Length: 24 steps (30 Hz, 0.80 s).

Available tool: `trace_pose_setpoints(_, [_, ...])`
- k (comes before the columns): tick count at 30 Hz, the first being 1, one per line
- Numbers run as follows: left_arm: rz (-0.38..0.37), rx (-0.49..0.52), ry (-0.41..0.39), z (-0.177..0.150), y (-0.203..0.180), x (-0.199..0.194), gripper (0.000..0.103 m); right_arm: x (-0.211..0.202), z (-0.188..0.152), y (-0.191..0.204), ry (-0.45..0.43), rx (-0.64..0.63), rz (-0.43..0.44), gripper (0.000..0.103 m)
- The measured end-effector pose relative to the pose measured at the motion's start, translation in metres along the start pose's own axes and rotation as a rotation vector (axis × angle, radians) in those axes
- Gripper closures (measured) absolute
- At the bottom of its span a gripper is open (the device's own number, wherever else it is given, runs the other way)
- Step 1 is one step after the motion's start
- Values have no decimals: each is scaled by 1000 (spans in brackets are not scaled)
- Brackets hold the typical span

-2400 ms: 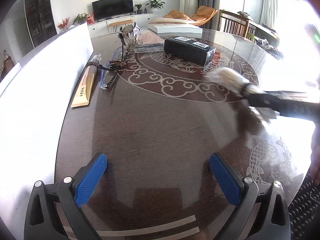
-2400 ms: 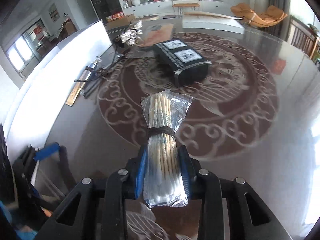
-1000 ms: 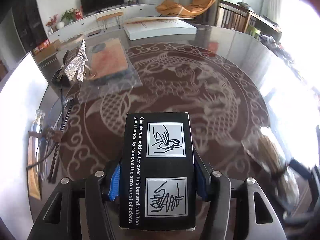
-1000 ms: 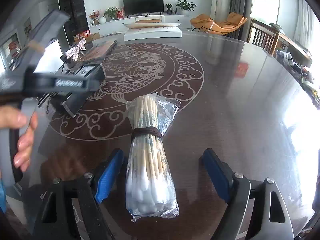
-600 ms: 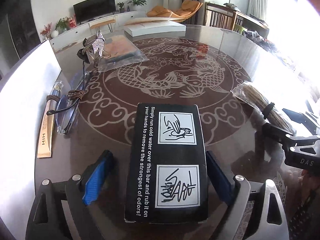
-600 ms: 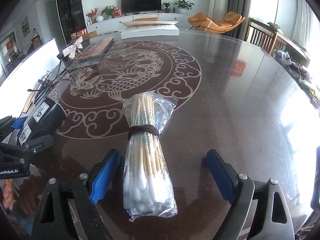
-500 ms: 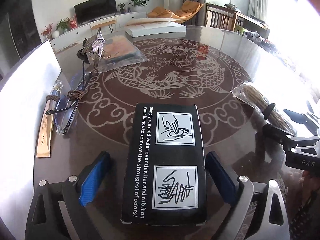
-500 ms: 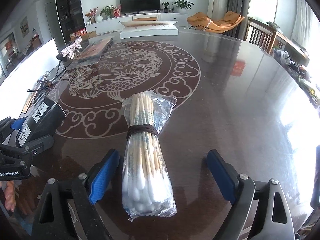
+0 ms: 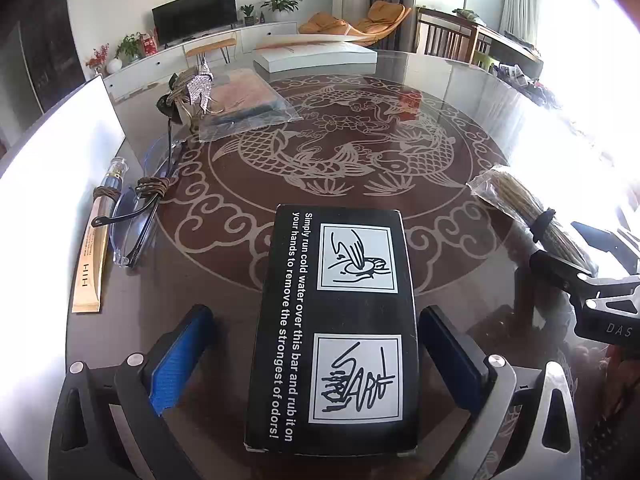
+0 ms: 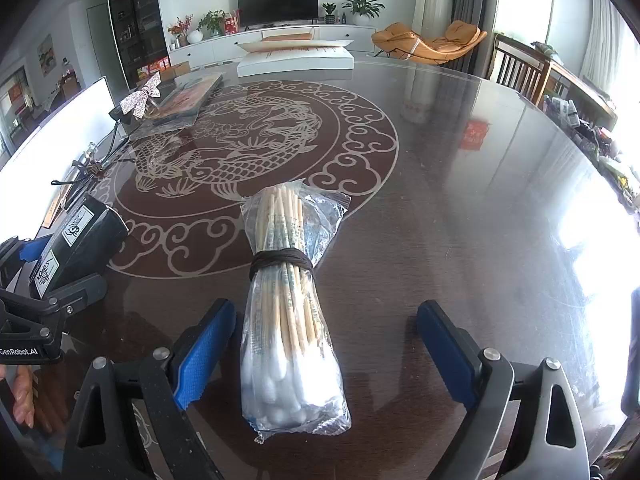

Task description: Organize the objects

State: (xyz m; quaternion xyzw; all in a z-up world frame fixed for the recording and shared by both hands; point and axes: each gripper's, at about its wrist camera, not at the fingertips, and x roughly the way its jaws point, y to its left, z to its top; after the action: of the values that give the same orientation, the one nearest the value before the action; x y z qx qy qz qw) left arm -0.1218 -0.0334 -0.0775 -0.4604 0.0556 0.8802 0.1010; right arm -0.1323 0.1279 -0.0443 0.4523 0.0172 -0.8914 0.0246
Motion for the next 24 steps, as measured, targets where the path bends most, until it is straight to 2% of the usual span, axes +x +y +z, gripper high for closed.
trace_pose_setpoints(24, [1, -1, -1, 0, 0, 1, 0, 0, 0, -1, 2, 2, -2, 8])
